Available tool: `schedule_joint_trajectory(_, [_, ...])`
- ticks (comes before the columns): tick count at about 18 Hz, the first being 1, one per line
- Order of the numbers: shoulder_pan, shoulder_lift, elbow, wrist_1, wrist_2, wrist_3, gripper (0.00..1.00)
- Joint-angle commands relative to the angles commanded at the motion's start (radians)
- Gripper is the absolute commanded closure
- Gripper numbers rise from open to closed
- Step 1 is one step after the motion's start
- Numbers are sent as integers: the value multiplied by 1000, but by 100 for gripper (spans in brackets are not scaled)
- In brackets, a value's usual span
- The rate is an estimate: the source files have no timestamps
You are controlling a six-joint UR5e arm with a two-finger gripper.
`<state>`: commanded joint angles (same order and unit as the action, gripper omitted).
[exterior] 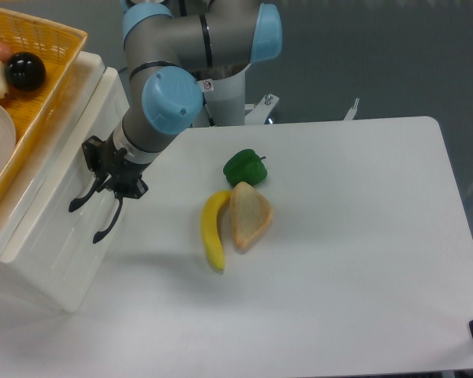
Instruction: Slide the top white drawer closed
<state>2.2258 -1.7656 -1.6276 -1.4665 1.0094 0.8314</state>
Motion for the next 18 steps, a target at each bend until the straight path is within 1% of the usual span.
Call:
schedule_joint_trajectory(5, [11,-3,2,2,0,2,82])
schedule_joint_trajectory(7, [35,-3,3,6,3,6,78])
schedule_joint_trajectory(8, [55,-3,9,8,5,6,77])
schedule_joint_trajectory(12, [155,0,20,12,17,14,70])
schedule_joint_trajectory(14, [214,-2,50,15,15,18,63])
schedule_joint_trajectory(15, [256,-3,63,20,17,32,62])
schedule_joint_trajectory(18, [389,-12,90,73,49,58,57])
